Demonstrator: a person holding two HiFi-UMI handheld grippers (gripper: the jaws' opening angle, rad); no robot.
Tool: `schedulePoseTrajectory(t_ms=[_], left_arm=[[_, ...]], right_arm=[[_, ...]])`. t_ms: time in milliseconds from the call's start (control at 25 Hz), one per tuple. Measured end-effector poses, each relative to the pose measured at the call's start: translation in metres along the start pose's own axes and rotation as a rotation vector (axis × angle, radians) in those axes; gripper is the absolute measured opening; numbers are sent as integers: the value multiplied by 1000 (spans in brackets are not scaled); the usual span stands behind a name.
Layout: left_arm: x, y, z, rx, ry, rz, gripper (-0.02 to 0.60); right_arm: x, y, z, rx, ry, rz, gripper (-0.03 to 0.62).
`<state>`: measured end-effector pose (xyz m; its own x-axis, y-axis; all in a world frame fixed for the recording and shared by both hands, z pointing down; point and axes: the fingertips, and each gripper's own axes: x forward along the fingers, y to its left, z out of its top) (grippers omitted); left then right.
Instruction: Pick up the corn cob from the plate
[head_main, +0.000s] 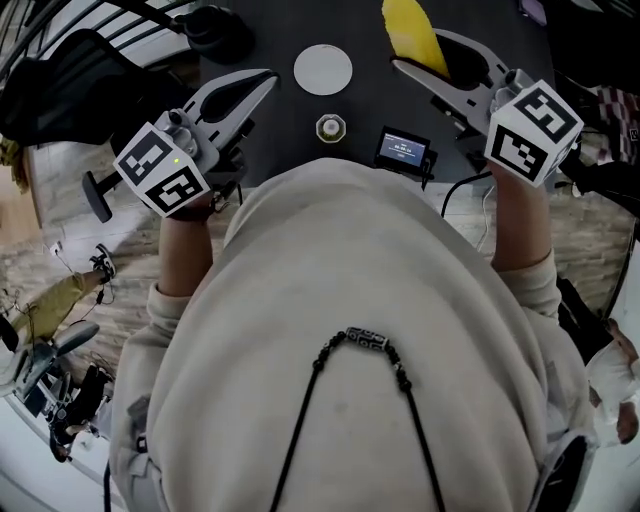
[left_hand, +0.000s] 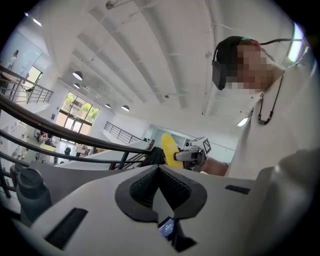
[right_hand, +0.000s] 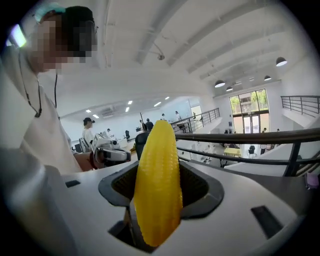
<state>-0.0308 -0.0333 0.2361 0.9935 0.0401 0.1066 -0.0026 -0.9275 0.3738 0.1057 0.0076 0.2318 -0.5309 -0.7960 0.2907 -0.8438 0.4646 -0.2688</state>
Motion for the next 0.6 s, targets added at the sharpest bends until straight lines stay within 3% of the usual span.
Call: schedulePoseTrajectory(t_ms=[200, 600], left_arm=[[9, -11, 7, 5, -7, -48, 0], [18, -13, 4, 12, 20, -84, 0]], right_arm=[[-19, 20, 31, 12, -109, 14, 242], [-27, 29, 47, 4, -164, 21, 242]])
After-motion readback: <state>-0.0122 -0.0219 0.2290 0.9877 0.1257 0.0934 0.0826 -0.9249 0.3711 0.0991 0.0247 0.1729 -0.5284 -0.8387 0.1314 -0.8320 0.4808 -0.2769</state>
